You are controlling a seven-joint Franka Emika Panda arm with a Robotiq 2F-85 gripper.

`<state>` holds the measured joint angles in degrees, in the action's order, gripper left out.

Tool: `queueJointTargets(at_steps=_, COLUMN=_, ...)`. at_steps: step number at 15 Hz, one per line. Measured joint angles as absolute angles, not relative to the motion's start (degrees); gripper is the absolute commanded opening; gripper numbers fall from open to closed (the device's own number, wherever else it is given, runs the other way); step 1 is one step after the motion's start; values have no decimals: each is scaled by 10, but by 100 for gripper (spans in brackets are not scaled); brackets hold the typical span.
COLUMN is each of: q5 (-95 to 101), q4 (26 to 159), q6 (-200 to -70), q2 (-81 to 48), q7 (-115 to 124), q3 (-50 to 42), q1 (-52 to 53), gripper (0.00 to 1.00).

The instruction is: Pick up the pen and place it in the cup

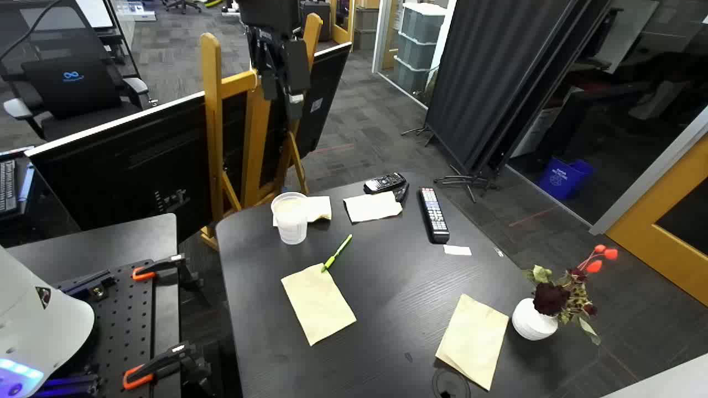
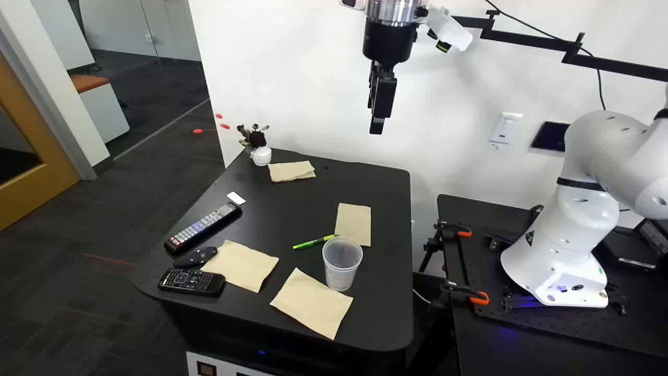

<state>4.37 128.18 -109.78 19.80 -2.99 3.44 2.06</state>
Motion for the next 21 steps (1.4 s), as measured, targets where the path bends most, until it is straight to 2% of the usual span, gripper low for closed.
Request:
queueJointTargets(at_steps=10, q5=42, q4=1288, q6=-1110, q2=197, q7=-30, q3=32, q1=21, gripper=100)
queueJointTargets(at_steps=18, q5=11, q4=1406, q6=-1347, q2=181, q7=-94, q3=-5, q1=21, gripper=100)
queueJointTargets(at_steps=21, q5=-2, q4=1434, q6=-1396, q2=162, q7=-137, q3=-23, q1=21, gripper=100)
